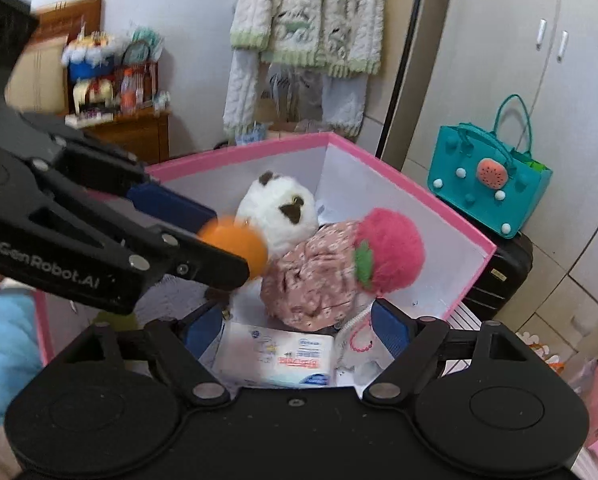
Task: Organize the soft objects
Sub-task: 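Lower the sponge and wipes packet into the pink box and open both grippers, then withdraw both tools and move them toward the purple plush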
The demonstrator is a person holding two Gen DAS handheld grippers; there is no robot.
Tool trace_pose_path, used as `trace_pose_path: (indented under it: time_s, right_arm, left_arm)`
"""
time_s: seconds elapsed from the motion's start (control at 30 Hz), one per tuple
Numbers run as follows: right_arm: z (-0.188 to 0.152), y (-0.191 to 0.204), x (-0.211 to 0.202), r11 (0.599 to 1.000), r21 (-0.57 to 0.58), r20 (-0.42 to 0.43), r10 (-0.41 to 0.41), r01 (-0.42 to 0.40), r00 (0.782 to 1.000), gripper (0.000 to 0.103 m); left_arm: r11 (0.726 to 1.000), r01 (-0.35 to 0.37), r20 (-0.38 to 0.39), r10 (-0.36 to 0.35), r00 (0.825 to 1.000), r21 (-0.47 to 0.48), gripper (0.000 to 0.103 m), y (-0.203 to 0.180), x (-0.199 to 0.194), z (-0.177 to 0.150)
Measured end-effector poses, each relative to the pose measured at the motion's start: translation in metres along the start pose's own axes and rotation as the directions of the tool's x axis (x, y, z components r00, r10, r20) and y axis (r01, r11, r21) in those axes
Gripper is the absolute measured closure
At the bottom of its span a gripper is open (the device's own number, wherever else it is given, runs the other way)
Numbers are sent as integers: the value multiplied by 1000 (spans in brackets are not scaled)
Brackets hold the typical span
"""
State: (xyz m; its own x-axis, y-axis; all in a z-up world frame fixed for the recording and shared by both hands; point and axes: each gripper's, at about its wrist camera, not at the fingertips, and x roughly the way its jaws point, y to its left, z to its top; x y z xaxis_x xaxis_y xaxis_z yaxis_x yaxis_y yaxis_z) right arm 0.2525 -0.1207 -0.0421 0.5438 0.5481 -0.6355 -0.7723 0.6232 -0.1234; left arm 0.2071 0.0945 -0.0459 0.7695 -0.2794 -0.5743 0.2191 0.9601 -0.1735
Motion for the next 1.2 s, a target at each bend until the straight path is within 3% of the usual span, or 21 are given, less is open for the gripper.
trace_pose_path:
  time_s: [0.27,0.4,0.57,0.8,1.1,1.2]
  right_arm:
    - [-19,-21,-66,983,162,118,64,-83,991,18]
    - [-32,-30,-91,968,230,133,74,-103,988,18]
    - [-47,-37,-117,951,291,115,69,-101,991,18]
    - [-74,-32,-152,958,276,123,39,-72,992,18]
    - [-105,-26,-183,966,256,133,-7,-28,991,18]
    - [-114,-15,-193,966,258,160,-55,12,986,18]
  left_arm:
    - [999,-39,42,39,998,-13,42,0,-29,2]
    - [999,-37,49,38,998,-17,38,-6,-49,-1]
    - [999,26,23,-25,999,-28,32,-16,-73,-3]
    - [994,108,-17,-108,994,8,28,-44,-96,-7]
    - [969,230,-108,-220,970,94,27,-96,-90,-14]
    - [966,253,-96,-247,964,59,27,-107,-93,-14]
